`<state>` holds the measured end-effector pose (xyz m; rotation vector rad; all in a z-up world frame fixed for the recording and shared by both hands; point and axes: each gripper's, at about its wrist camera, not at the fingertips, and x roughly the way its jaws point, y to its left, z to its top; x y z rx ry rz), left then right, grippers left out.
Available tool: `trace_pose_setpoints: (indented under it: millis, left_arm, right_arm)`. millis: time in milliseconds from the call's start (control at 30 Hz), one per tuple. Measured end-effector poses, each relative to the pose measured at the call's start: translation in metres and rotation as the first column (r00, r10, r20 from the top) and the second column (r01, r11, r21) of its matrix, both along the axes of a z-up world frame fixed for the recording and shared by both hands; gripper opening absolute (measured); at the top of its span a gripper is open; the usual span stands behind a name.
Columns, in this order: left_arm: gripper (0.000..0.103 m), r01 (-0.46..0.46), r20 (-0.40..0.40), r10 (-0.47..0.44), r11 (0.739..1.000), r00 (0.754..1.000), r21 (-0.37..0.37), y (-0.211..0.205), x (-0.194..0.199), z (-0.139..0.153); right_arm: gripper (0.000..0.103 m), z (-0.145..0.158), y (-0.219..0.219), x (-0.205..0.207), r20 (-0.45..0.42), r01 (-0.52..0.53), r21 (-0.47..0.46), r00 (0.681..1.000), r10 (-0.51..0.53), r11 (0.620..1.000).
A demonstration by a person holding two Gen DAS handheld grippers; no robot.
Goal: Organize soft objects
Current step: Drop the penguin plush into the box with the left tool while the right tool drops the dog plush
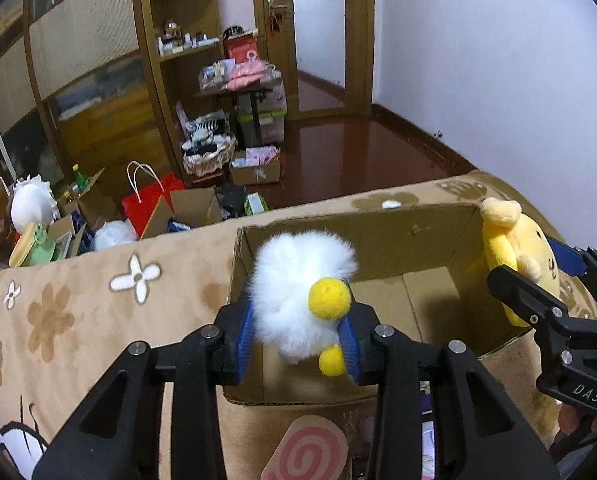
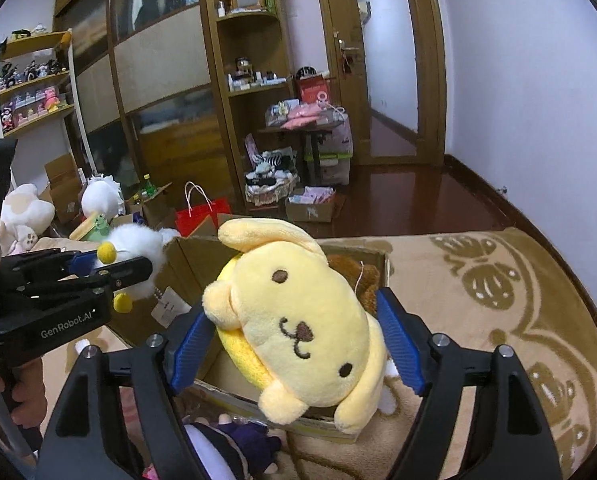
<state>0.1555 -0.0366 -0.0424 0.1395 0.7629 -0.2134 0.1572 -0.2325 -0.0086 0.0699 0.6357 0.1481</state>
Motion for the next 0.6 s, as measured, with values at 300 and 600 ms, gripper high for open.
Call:
trace_pose_setpoints:
  millis: [300,600]
  left_arm:
    - [0.073,-0.035,-0.021,0.035,0.999,0.999,0.024,0.006,0.0,-0.006]
    - [0.089,-0.033,0.023,0.032,0.998,0.999,0.047,0.01,-0.026,0.009]
  right_arm:
    - [0.099,-0.01,-0.005,0.0,-0.02,0.012,-0.002,1.0,-0.012,1.0]
    - [0.103,0.008,-0.009,-0.02,0.007,0.044,0.021,0.999,-0.044,0.999]
